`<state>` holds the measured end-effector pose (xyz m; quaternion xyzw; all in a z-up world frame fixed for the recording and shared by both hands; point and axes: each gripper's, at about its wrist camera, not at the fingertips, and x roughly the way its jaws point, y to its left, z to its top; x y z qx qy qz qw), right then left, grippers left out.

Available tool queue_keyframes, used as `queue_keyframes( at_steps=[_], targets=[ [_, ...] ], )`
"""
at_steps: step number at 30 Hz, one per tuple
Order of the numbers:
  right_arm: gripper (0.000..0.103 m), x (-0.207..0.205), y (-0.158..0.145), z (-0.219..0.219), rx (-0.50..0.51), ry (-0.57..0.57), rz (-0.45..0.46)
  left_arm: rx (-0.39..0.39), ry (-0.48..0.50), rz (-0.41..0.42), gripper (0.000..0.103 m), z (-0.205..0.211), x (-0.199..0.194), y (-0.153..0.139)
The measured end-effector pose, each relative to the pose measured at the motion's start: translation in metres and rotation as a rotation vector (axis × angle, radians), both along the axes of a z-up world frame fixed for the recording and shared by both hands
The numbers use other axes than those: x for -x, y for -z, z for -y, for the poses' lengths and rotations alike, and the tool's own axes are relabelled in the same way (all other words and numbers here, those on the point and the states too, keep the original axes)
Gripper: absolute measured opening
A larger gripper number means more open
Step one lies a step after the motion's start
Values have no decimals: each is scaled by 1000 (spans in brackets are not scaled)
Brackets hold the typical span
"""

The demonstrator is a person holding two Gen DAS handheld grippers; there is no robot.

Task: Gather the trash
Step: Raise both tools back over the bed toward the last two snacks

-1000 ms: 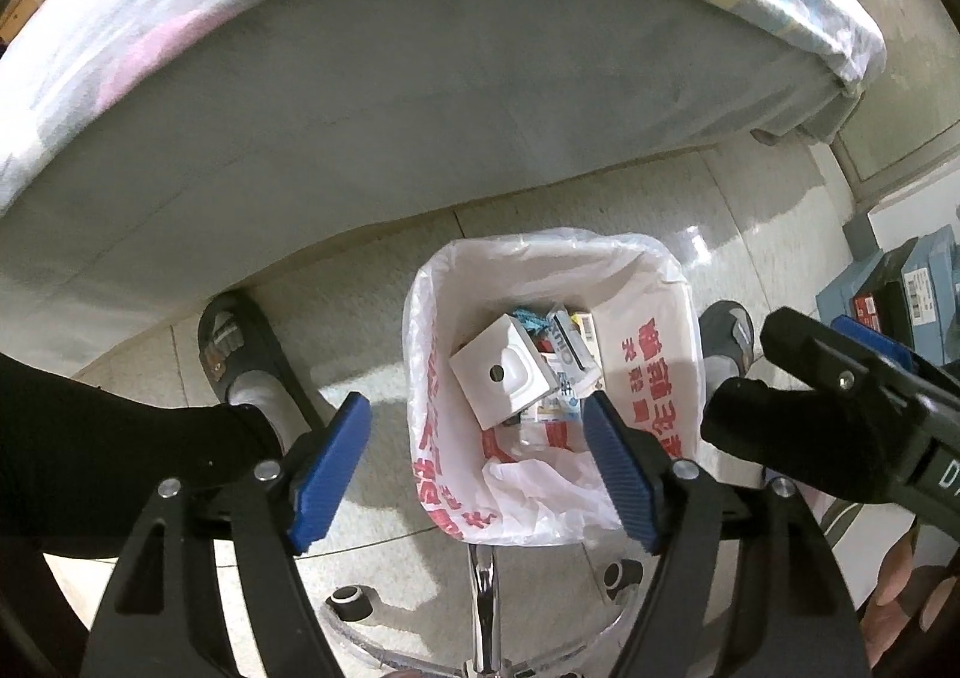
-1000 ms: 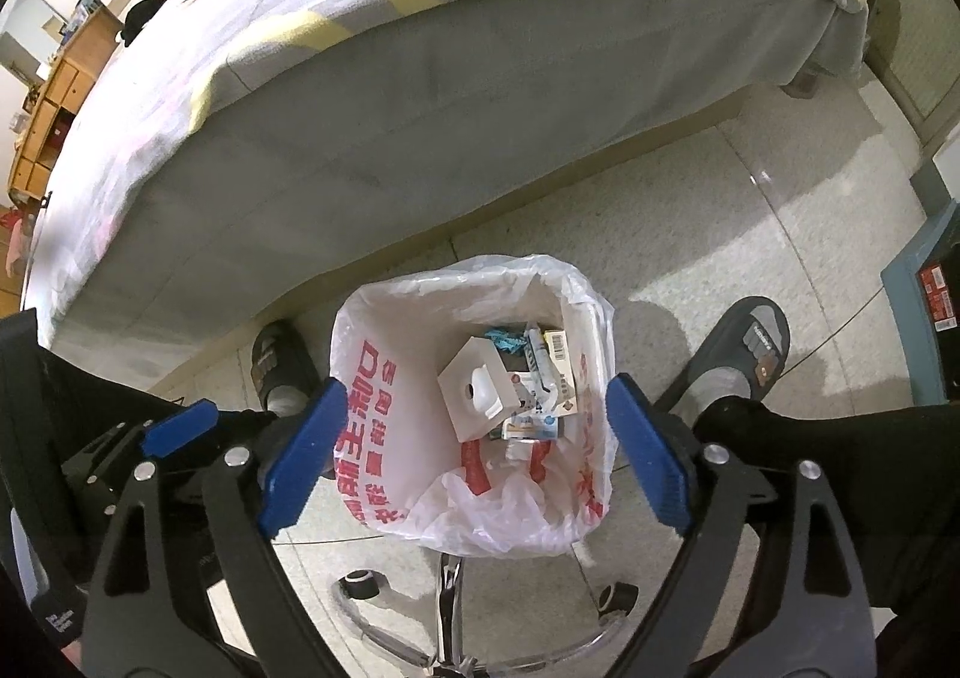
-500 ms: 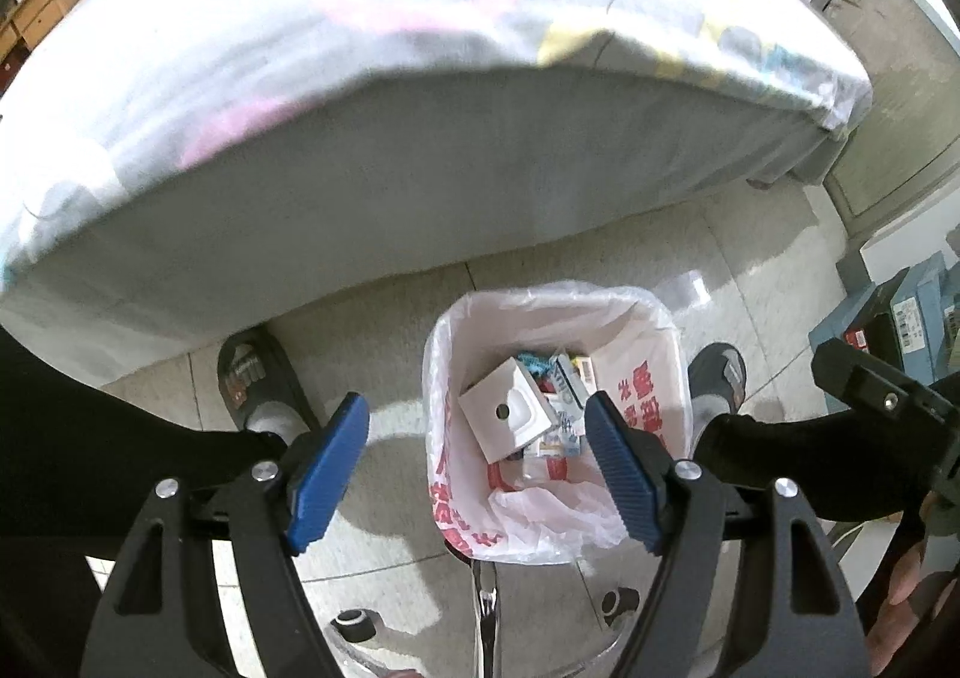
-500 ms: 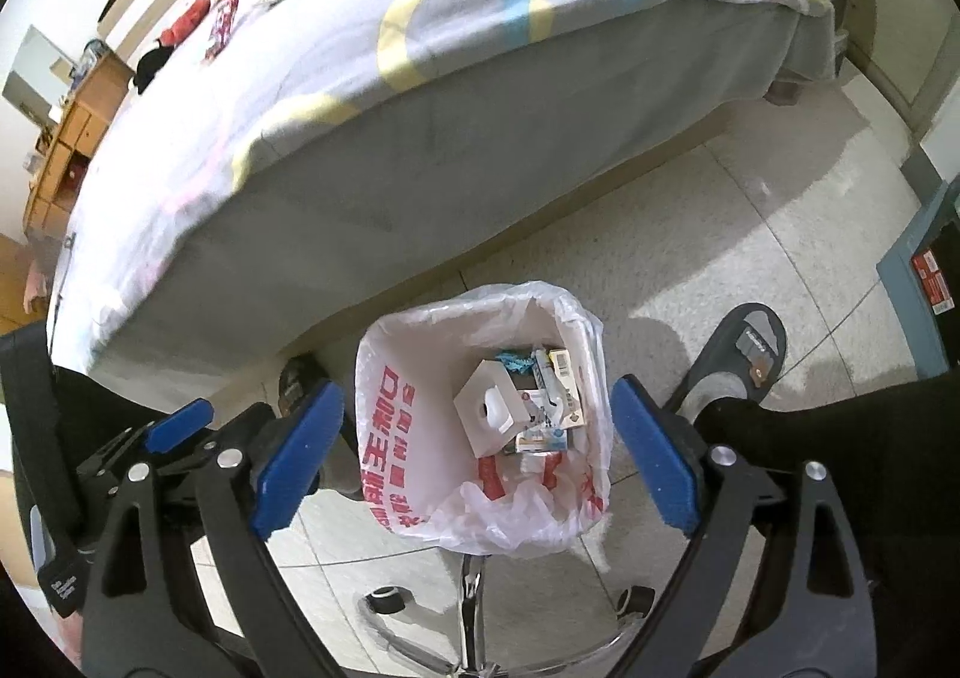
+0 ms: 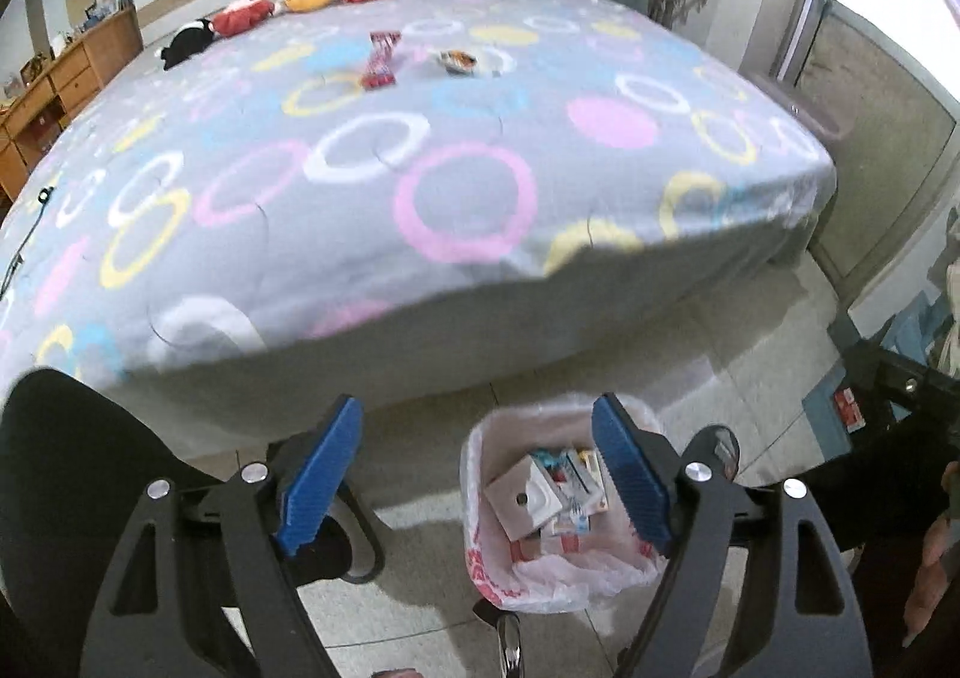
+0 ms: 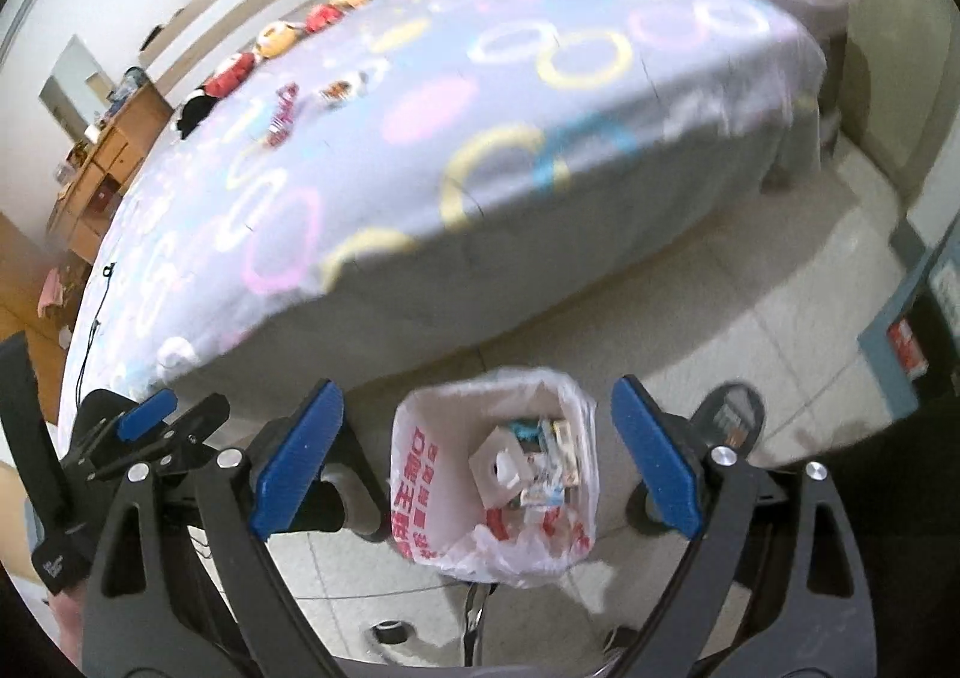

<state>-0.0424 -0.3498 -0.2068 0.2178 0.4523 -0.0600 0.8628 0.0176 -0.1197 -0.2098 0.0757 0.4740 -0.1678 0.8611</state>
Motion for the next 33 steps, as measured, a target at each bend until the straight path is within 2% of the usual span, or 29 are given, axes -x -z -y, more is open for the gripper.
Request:
queue_keyframes(
  at_steps=[7, 12, 21, 27, 33],
  targets=[
    [93, -16, -70, -1, 62, -28, 125, 31, -38, 114, 85, -15, -19, -57],
    [93, -36, -114, -6, 108, -60, 188, 48, -71, 179, 90, -32, -47, -96],
    [96, -100, -174, -19, 203, -132, 238, 42, -141, 269, 95, -62, -116, -145],
    [96, -163, -187, -30, 223, -196, 196, 62, -157, 237, 95, -65, -175, -159],
    [96, -239, -175, -52, 203, -257, 145, 24, -133, 186, 95, -50, -227, -141]
  ],
)
